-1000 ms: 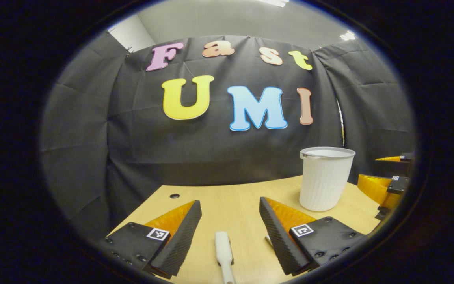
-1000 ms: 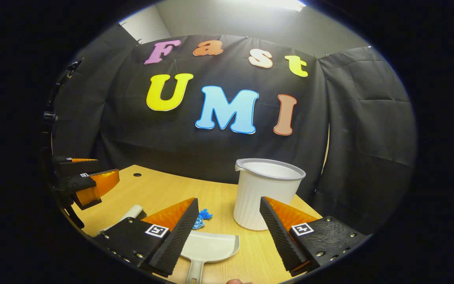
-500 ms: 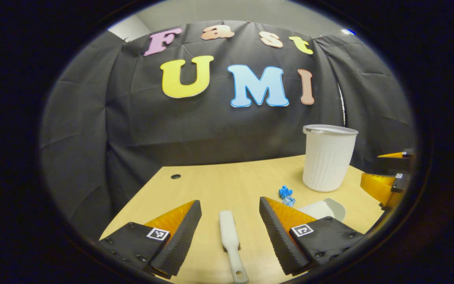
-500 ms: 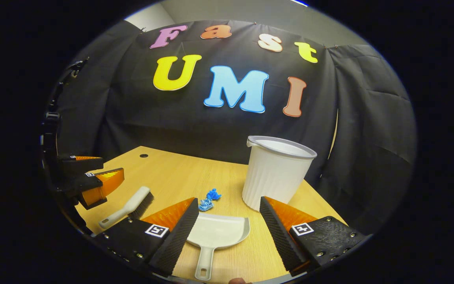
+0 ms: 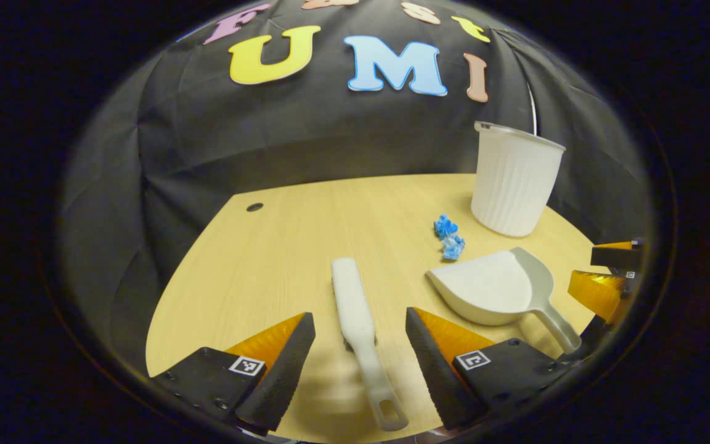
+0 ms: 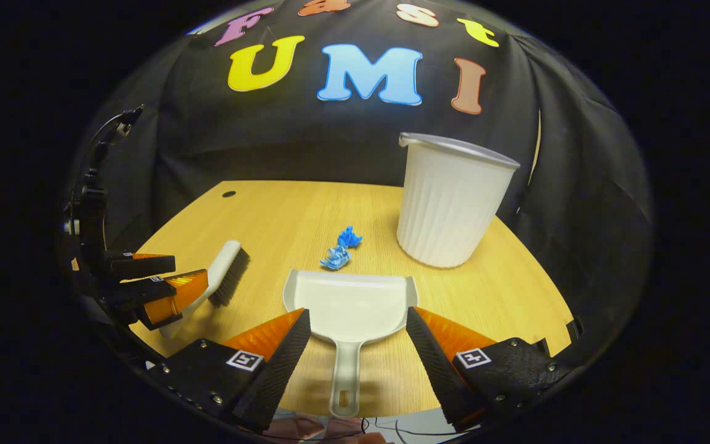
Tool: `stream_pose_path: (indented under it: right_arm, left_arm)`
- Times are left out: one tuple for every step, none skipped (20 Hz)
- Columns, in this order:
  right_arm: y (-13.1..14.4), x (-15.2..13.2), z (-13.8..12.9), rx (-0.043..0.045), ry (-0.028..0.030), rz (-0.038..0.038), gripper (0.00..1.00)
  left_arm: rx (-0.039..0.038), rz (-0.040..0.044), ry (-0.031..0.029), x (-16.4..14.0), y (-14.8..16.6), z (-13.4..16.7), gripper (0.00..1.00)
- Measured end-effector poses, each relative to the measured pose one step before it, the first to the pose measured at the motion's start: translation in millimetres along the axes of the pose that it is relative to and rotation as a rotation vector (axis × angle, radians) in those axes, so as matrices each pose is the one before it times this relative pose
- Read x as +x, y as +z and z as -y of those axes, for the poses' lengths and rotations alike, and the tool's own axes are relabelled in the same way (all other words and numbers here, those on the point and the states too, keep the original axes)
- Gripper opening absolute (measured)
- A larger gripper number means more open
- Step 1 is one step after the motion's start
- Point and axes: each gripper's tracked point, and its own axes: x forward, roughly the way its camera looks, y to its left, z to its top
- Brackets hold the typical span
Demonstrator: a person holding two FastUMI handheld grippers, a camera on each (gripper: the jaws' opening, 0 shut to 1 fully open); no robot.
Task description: Pick up the small broom and dustpan from the desktop, sweep the trash into the dustpan with the broom, and then empty the trash into the garbage bin.
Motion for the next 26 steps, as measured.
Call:
stream_pose_path:
  right_arm:
    - [-9.17,2.28,-0.13,0.00864,0.00054,-0.04241,0.98]
    - [-13.06,1.13,-1.66,0.00863,0.00418,-0.03961,0.98]
    - [-9.02,2.53,-0.61,0.00816,0.00211,-0.04057,0.98]
    - [-7.02,4.76,-1.14,0.00560,0.00514,-0.03233,0.98]
    - [-5.12,6.48,0.70,-0.00180,-0.00394,-0.03297,0.98]
    - [-3.68,7.44,2.36,-0.00586,-0.00689,-0.03040,0.98]
    - [-5.98,3.79,0.91,-0.00734,-0.00448,-0.03367,0.98]
    - [-3.88,4.02,-0.72,-0.00782,0.00417,-0.02640,0.98]
    - [-1.81,4.28,-0.18,-0.00692,0.00408,-0.02013,0.98]
    - [-1.55,6.62,-0.07,-0.00697,0.00124,-0.01653,0.98]
    - [0.77,6.38,-0.43,-0.00528,-0.00120,-0.01546,0.98]
    - [-1.76,5.28,-0.19,-0.00493,-0.00037,-0.01567,0.98]
    - [0.50,4.62,-0.40,-0.00337,0.00349,-0.01327,0.98]
    - [0.61,4.80,-0.29,-0.00523,0.00237,-0.00960,0.98]
    - [1.49,2.87,-1.04,-0.00637,0.00751,-0.00784,0.97]
    - [0.80,2.76,1.12,-0.00703,-0.00448,-0.00526,0.94]
    - [1.57,1.56,0.44,-0.01183,0.00606,-0.00413,0.83]
    - [-0.65,3.19,2.25,-0.01584,-0.00662,0.00073,0.83]
    - [1.58,0.28,2.53,-0.01194,-0.00137,-0.00029,0.74]
    - [-1.02,-1.37,-0.61,-0.00718,0.00686,0.00214,0.68]
    - [0.24,0.97,-0.13,-0.01000,0.01072,-0.00196,0.65]
    - [-0.53,1.38,0.17,-0.00383,0.00792,-0.00084,0.65]
    - [2.81,1.19,3.16,-0.00517,-0.00461,0.01282,0.45]
    - [-2.34,1.45,1.65,-0.01671,0.00705,-0.00284,0.35]
    - [0.79,-1.80,1.00,-0.01258,0.00604,0.00477,0.35]
    - [-1.61,-0.47,-0.31,-0.01068,0.00752,-0.00369,0.35]
  left_arm:
    - [0.00582,-0.04216,-0.00846,2.05,-10.71,0.07,0.97]
    - [0.00249,-0.03144,-0.00084,6.88,-7.26,-2.30,0.97]
    - [0.00188,-0.03091,-0.00600,9.09,-5.26,0.66,0.97]
    - [0.00007,-0.03051,-0.00314,7.66,-5.69,-0.42,1.00]
    - [-0.00064,-0.02901,-0.00250,7.73,-5.83,-2.00,1.00]
    - [-0.00140,-0.02764,0.00348,8.42,-4.88,-2.47,1.00]
    - [-0.00171,-0.02618,-0.00299,7.75,-4.77,0.17,0.97]
    - [-0.00306,-0.01980,-0.00279,5.43,-1.40,-0.13,0.97]
    - [-0.00245,-0.01394,-0.00684,1.62,-1.35,1.51,0.97]
    - [-0.00142,-0.01432,-0.00428,1.79,-0.45,0.62,1.00]
    - [-0.00032,-0.01457,-0.00205,3.91,-0.35,-0.15,1.00]
    - [0.00003,-0.01177,-0.00217,4.71,0.67,0.40,0.96]
    - [-0.00009,-0.00854,0.00286,2.43,-0.78,0.35,0.95]
    - [-0.00111,-0.00857,0.00240,3.83,-1.03,0.17,0.93]
    - [-0.00356,-0.00889,0.00333,3.25,-0.40,-0.18,0.88]
    - [-0.00523,-0.00974,0.00676,2.62,-1.05,-2.15,0.84]
    - [-0.00255,-0.00776,0.00777,3.00,0.02,-1.50,0.77]
    - [-0.00019,-0.00571,0.00121,0.29,0.00,-0.21,0.74]
    - [0.00083,-0.00780,0.01512,-0.19,-0.52,-3.16,0.71]
    - [0.00028,0.00530,-0.00469,1.42,2.44,0.48,0.62]
    - [0.00375,-0.00574,0.01407,1.36,1.29,-2.73,0.56]
    - [0.00657,-0.00007,-0.00069,1.06,1.15,2.91,0.52]
    - [0.00404,0.00196,0.01112,-0.03,3.59,-1.54,0.48]
    - [0.00270,-0.00568,0.00758,1.63,-0.66,-2.22,0.43]
    - [0.00679,-0.00658,-0.00147,-0.30,-0.02,1.11,0.39]
    - [0.00460,-0.00314,-0.00251,0.35,1.00,-0.76,0.41]
